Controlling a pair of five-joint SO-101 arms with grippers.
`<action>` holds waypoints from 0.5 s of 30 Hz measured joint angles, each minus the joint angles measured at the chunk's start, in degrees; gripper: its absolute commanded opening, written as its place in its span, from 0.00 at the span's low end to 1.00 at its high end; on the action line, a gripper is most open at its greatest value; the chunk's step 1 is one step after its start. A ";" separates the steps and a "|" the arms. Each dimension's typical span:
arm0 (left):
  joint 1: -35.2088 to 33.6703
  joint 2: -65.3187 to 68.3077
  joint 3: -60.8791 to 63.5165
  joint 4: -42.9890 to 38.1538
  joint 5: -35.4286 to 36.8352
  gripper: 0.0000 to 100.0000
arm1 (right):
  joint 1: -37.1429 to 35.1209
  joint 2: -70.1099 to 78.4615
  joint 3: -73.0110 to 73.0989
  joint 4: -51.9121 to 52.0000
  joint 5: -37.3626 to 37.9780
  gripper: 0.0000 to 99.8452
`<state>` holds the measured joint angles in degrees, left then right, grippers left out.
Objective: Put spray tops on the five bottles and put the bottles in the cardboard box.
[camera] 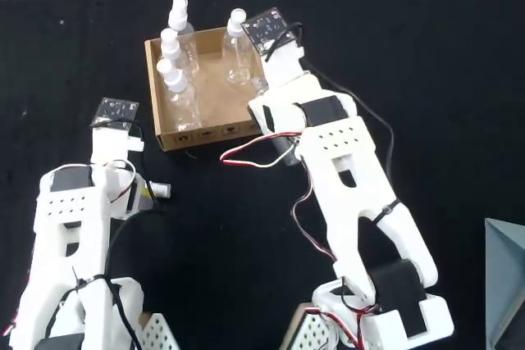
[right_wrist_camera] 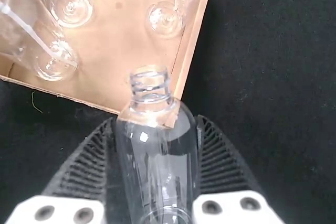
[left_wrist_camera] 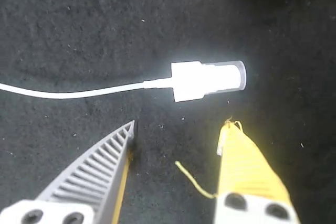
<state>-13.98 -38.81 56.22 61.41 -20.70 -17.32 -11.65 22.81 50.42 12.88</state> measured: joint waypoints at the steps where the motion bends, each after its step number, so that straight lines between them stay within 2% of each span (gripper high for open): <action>1: 0.00 0.09 -0.09 0.26 -0.09 0.24 | 0.00 0.00 0.00 0.00 0.00 0.03; 15: 0.00 24.79 -13.89 0.44 -6.95 0.24 | 0.00 0.00 0.00 0.00 0.00 0.03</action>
<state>-13.98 -14.02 42.33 61.85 -27.65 -17.32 -11.65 22.81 50.42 12.88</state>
